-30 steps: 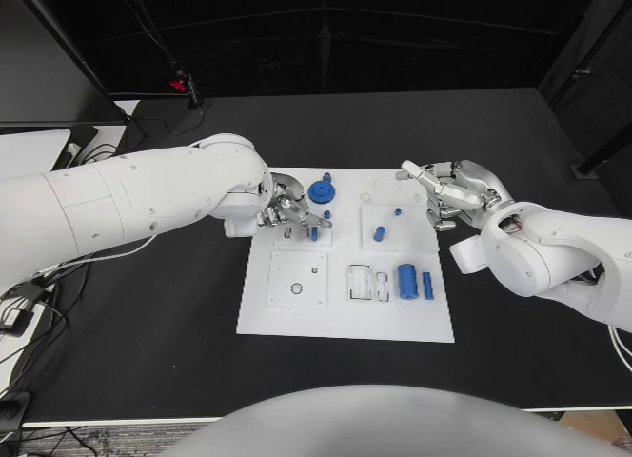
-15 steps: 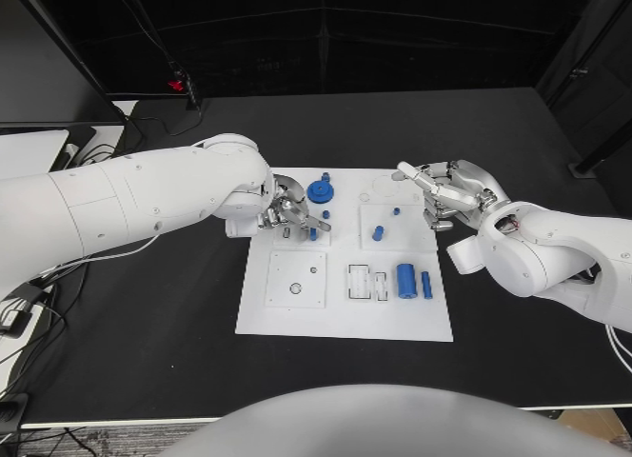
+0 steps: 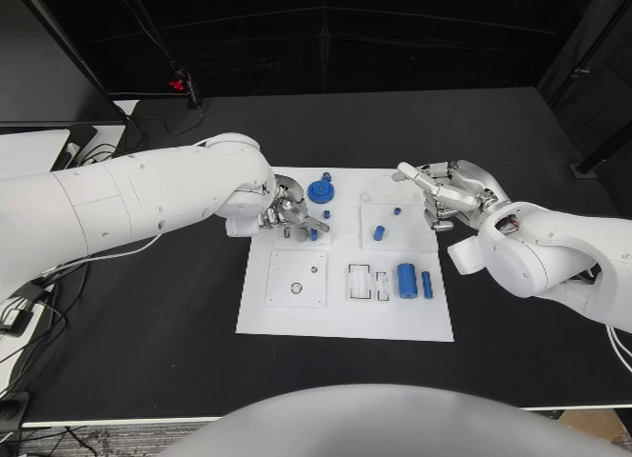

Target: Assemble the parts on the task board

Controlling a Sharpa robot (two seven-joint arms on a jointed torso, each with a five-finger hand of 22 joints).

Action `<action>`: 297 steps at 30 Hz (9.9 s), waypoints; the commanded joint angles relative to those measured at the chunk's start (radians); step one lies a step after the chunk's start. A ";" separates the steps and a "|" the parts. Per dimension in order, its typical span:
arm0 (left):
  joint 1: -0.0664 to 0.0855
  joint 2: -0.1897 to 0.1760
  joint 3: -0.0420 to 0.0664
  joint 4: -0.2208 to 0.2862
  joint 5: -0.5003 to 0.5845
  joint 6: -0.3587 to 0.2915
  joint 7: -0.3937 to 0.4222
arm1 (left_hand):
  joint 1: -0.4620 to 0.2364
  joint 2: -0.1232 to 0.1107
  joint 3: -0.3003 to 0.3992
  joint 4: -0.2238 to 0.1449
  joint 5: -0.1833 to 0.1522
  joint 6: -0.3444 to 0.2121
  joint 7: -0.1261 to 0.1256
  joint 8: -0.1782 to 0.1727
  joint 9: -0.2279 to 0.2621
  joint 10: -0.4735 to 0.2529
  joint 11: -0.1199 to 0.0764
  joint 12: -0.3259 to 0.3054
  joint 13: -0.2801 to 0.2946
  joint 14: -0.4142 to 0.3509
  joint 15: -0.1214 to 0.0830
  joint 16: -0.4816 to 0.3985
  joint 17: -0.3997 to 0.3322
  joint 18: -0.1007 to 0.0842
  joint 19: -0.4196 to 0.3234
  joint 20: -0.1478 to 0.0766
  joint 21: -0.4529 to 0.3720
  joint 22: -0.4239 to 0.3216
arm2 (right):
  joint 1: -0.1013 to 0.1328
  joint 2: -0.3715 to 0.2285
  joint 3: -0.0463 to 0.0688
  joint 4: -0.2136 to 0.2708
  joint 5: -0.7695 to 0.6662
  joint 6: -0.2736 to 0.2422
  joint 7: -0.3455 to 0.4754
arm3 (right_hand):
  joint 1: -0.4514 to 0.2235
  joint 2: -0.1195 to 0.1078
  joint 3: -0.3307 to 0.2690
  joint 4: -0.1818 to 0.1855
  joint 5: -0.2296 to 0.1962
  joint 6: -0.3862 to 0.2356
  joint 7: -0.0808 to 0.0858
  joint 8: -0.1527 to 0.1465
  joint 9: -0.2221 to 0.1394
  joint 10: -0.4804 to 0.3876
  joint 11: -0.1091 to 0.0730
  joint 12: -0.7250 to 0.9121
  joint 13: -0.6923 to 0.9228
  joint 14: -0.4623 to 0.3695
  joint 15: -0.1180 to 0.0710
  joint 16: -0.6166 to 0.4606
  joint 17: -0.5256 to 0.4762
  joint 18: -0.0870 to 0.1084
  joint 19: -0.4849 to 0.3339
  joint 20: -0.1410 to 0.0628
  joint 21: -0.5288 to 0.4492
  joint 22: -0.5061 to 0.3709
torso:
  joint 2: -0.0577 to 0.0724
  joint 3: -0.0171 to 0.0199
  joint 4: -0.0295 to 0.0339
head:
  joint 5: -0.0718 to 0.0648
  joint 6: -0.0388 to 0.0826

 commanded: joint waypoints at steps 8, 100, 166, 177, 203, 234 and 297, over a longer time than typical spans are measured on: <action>0.001 0.010 0.001 -0.012 -0.004 0.011 0.002 | 0.020 0.018 -0.002 -0.001 0.012 0.008 -0.005 -0.009 0.011 0.103 -0.008 -0.007 0.259 0.104 -0.007 0.001 0.263 -0.006 0.104 -0.010 0.003 0.263 | 0.001 0.000 0.000 0.005 -0.004 -0.007 -0.003 | -0.003 0.001 -0.006 -0.001 -0.002 -0.007 0.023 0.005 0.000 0.106 0.005 0.003 0.263 0.104 0.008 0.002 0.263 0.008 -0.003 0.006 -0.006 0.201 | 0.000 -0.0009 -0.0018 | 0.001 0.000; -0.002 -0.047 0.001 0.042 -0.078 -0.074 -0.017 | 0.294 -0.110 0.531 0.001 0.248 0.120 -0.015 -0.184 0.194 0.103 -0.016 -0.007 0.259 0.104 -0.023 0.001 0.263 -0.006 0.104 -0.001 0.003 0.263 | -0.006 0.009 -0.006 -0.009 0.010 -0.014 -0.014 | -0.007 0.011 -0.010 -0.001 0.009 -0.014 0.022 0.022 0.000 0.106 0.004 0.003 0.263 0.104 0.007 0.002 0.263 0.009 -0.005 0.006 -0.009 0.200 | 0.000 -0.0014 -0.0011 | -0.001 -0.007; -0.007 -0.018 0.001 0.003 -0.019 -0.014 -0.041 | 0.272 -0.125 0.566 0.001 0.245 0.121 -0.013 -0.197 0.208 0.103 -0.015 -0.007 0.259 0.104 -0.023 0.001 0.263 -0.006 0.104 0.006 0.003 0.263 | -0.008 0.008 -0.006 -0.009 0.057 -0.028 -0.013 | -0.011 0.016 -0.012 0.000 0.012 -0.016 0.022 0.028 -0.001 0.106 0.004 0.003 0.263 0.104 0.007 0.002 0.263 0.009 -0.004 0.006 -0.008 0.200 | 0.000 -0.0011 -0.0017 | -0.004 -0.014; -0.009 -0.013 0.001 0.000 -0.019 -0.015 -0.050 | 0.036 -0.185 0.435 -0.002 0.124 0.111 0.001 -0.223 0.222 0.103 0.000 -0.007 0.259 0.104 -0.008 0.001 0.263 -0.006 0.104 -0.003 0.003 0.263 | -0.008 0.008 -0.006 -0.009 0.057 -0.029 -0.013 | -0.011 0.016 -0.012 0.000 0.012 -0.016 0.022 0.028 -0.001 0.106 0.004 0.003 0.263 0.104 0.007 0.002 0.263 0.009 -0.004 0.006 -0.008 0.200 | 0.000 -0.0003 -0.0012 | -0.006 -0.013; -0.005 -0.052 0.001 0.047 -0.070 -0.131 -0.049 | -0.206 -0.206 0.164 0.001 -0.091 0.036 0.013 -0.204 0.265 0.103 0.009 -0.007 0.259 0.104 0.002 0.001 0.263 -0.006 0.104 -0.002 0.003 0.263 | -0.008 0.010 -0.006 -0.014 0.057 -0.024 -0.018 | -0.012 0.017 -0.013 0.000 0.013 -0.017 0.022 0.030 -0.001 0.106 0.004 0.003 0.263 0.104 0.007 0.002 0.263 0.008 -0.003 0.006 -0.006 0.201 | -0.001 -0.0003 -0.0008 | -0.008 -0.007; 0.093 -0.071 0.001 -0.063 -0.049 -0.036 0.044 | -0.149 -0.178 0.129 0.002 -0.095 0.011 0.008 -0.140 0.314 0.103 0.004 -0.007 0.259 0.104 -0.005 0.001 0.263 -0.006 0.104 -0.008 0.003 0.263 | -0.009 0.019 -0.006 -0.022 0.057 -0.021 -0.026 | -0.016 0.021 -0.015 0.001 0.014 -0.019 0.022 0.034 -0.001 0.106 0.004 0.003 0.263 0.104 0.007 0.002 0.263 0.009 -0.004 0.006 -0.008 0.200 | 0.000 0.0000 -0.0020 | 0.021 0.018; 0.004 0.106 0.001 -0.385 -0.073 0.083 0.124 | -0.147 -0.102 0.106 0.001 -0.100 0.036 0.005 -0.161 0.292 0.103 0.002 -0.007 0.259 0.104 -0.008 0.001 0.263 -0.006 0.104 -0.010 0.003 0.263 | -0.014 0.022 -0.006 -0.012 0.057 -0.025 -0.022 | -0.015 0.025 -0.016 -0.001 0.016 -0.023 0.022 0.037 -0.001 0.106 0.004 0.003 0.263 0.104 0.007 0.002 0.263 0.009 -0.005 0.006 -0.010 0.199 | -0.001 0.0000 -0.0003 | 0.012 0.010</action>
